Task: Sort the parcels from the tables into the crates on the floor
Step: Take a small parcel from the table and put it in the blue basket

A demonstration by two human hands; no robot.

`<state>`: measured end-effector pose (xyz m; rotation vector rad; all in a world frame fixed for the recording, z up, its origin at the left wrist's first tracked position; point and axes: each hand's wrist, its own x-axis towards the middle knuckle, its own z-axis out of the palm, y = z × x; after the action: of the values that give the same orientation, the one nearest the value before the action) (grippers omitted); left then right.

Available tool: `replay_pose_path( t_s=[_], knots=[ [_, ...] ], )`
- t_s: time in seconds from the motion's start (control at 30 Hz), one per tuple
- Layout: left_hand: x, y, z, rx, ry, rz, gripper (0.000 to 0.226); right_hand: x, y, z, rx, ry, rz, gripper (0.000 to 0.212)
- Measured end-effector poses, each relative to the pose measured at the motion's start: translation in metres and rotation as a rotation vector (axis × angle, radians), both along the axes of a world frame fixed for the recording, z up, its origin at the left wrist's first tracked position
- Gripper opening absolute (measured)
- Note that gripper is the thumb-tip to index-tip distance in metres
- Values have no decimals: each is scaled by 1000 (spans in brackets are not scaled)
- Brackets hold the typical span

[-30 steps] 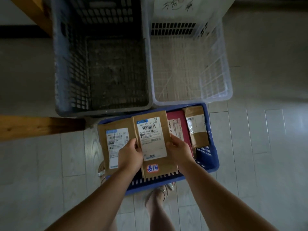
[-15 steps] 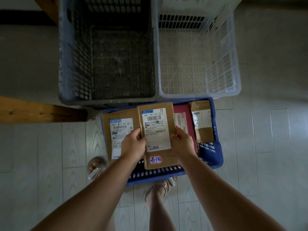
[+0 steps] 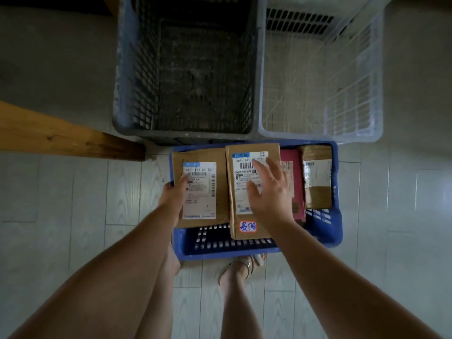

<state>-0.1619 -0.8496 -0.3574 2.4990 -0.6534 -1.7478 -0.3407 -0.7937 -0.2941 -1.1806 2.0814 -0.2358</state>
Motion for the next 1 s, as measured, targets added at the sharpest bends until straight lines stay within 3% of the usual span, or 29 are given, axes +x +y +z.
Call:
replay_pose_path(
  t_s=[0.23,0.6,0.73,0.9,1.0],
  knots=[
    [10,-1,-21,-93,132,59,46,5,8,-21,152,108,186,62],
    [8,-21,-27,-140,88,-139,46,16,-1,-29,191,158,138,64],
    [-4,-28,-10,-161,-38,-191,53,18,-4,-20,253,155,132,68],
    [-23,-24,50,-212,-1,-286,50,27,1,18,246,138,-54,67],
    [-23,-14,93,-187,69,-351,62,32,10,51,239,136,-200,68]
  ],
)
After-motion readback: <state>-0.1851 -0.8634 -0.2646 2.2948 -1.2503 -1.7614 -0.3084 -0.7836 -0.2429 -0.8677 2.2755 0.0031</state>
